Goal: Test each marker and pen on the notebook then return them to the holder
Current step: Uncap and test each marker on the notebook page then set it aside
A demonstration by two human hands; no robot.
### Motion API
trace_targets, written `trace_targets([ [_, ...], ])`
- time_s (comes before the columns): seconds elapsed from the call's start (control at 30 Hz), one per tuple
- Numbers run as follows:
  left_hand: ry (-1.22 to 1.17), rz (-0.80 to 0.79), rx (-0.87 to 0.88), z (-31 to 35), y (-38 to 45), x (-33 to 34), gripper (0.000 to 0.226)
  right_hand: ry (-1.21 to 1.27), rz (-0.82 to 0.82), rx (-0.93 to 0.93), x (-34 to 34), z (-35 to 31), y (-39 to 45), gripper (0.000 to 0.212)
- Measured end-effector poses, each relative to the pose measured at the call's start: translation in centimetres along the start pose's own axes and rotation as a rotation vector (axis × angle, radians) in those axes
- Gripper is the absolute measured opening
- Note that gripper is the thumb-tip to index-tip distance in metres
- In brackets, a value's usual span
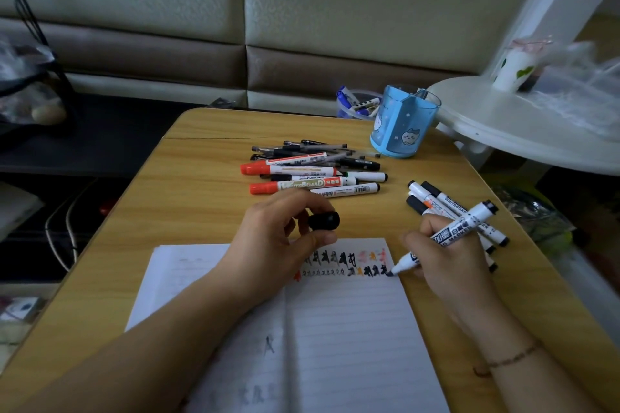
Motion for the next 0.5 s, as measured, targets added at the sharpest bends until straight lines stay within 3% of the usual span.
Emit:
trace_targets([
  [0.13, 0.018, -0.013, 0.035, 0.2, -0.1, 0.3, 0.025, 0.325, -0.065, -0.003, 0.7, -1.0, -0.4, 0.026],
  [0.2, 0.005, -0.022, -0.011, -0.3, -0.1, 0.5, 0.033, 0.422, -0.174, -0.051, 1.8, -2.1, -0.7, 0.033],
  [0.27, -0.034, -0.022, -0.047, -0.7, -0.1, 0.5, 0.036, 0.471, -0.252, -0.086, 2.5, -2.6, -0.9, 0.043],
  [0.4, -0.027, -0.018, -0.03, -0.5, -0.1, 0.4, 0.027, 0.46, -0.246, -0.107, 2.8, -2.8, -1.1, 0.022],
  [0.5, 0.015, -0.047, 0.023, 0.2, -0.1, 0.7, 0.024, 0.483, -0.246, -0.084, 3.1, -2.9, -1.2, 0.019],
])
Point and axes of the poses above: each hand's wrist, its own y-axis towards the middle knuckle, its own x-axis out of the palm, z = x × y, the point moved 10 cm from there along y, towards the middle knuckle, and after that the axes turned 8 degrees about -x, right-handed, at the moved point
